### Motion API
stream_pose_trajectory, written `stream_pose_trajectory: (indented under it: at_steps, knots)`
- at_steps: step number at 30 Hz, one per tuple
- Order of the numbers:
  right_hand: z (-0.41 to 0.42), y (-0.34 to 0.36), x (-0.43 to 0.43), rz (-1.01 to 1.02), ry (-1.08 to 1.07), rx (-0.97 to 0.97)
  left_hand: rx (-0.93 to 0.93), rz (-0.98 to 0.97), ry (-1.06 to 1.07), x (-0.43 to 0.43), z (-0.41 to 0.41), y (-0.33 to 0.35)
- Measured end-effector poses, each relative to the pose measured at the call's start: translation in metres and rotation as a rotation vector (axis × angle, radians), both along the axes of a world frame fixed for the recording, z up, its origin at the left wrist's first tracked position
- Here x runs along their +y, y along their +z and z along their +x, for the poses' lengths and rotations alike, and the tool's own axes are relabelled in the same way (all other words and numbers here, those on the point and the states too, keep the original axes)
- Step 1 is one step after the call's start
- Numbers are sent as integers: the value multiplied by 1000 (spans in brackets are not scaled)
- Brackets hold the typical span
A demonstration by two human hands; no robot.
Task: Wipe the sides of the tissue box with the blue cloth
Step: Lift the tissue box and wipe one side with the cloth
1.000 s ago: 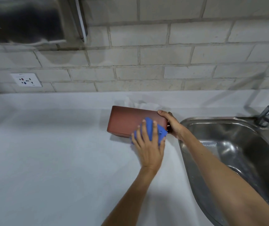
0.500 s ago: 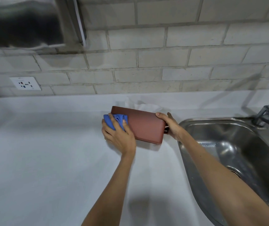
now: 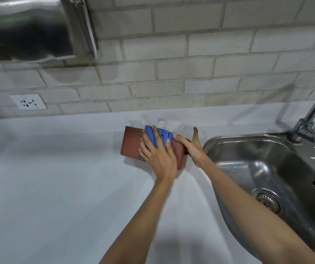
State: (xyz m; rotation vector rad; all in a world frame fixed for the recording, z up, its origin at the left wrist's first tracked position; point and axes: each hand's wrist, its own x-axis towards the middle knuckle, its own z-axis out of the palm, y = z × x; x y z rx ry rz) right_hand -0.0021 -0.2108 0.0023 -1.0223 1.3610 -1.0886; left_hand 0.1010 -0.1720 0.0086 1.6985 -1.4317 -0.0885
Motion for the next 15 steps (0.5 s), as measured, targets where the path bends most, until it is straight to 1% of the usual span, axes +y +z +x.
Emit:
stream_pose_trajectory:
  at_steps: [3,5,10,15]
  knots:
    - [3,-2,-1,-38,-49,53,-29,0,-143,15,-8,-6]
    - [10,-1,4,-72,-70,74,-6,17,-180,20,-4,-7]
    - [30,13,20,-156,-118,2,240,62,-136,14,15,13]
    - [50,21,40,-263,-126,48,406,144,-163,9,46,29]
